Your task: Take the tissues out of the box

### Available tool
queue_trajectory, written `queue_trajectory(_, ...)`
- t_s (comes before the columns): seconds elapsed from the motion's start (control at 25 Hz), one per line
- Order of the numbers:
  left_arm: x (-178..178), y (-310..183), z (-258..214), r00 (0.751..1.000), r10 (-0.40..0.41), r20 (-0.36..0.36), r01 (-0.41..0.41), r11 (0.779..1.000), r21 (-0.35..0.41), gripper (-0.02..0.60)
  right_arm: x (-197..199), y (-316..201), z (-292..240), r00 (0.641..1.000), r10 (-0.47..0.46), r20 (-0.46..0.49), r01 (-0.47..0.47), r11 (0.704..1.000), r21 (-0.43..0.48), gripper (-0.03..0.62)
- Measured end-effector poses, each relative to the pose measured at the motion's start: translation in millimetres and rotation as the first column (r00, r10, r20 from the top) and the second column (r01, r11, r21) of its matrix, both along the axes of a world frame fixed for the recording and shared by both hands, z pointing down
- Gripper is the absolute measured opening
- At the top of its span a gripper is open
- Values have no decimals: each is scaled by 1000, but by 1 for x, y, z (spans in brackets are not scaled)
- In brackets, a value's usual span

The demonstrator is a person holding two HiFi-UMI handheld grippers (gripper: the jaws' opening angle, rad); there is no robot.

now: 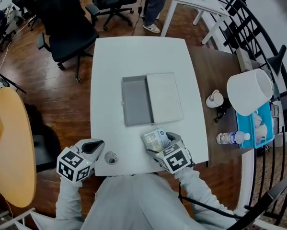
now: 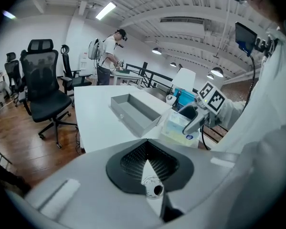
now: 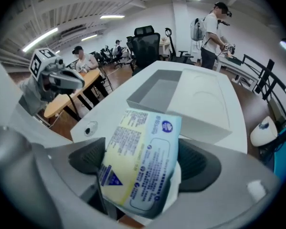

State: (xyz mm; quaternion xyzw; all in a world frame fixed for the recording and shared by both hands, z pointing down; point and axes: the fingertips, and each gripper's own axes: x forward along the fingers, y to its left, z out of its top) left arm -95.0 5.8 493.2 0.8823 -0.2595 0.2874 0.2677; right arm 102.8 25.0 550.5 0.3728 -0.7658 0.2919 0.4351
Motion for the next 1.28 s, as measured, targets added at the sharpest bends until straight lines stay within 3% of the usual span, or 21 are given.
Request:
queue_trajectory(0.12,1,5,-2,1000,4,9,-4,1000,3,13,5,-1,19,999,9,-52,-7,999,39,482)
queue_trajectory(0.28,0,11,0,1000,4,23,-4,1000,2,12,2,-4,18,1000,16,-13,-15,998,68,485)
queue_trajectory(0.44,0,13,-2,1000,6,27,-6,1000,11,13,5,-21,-36,996,18,82,-33,982,185,485)
queue_trajectory(0.56,0,12,-6,1000,4,20,-5,1000,17,12,4,-34,-101,977,-28,213,-40,950,310,470)
queue_trajectory(0.64,4,12,-11,1000,9,10,-9,1000,24,12,4,-39,-139,949,-79,304,-45,923,382,379)
queue_trajectory(0.72,10,12,-14,1000,20,4,-20,999,33,13,5,-42,-160,916,-113,384,-62,907,416,224)
queue_trajectory(0.8,18,12,-15,999,39,-2,-39,998,43,13,8,-42,-159,890,-111,441,-84,913,399,53)
queue_trajectory(0.84,22,12,-16,999,49,-5,-49,998,48,14,9,-41,-153,881,-100,463,-92,922,375,2)
queue_trajectory(1.0,32,10,-22,998,68,-13,-67,996,59,12,8,-31,-123,870,-48,491,-102,956,273,2)
queue_trajectory(1.28,34,11,-23,998,69,-3,-69,996,60,12,11,-29,-105,861,9,509,-132,969,207,2)
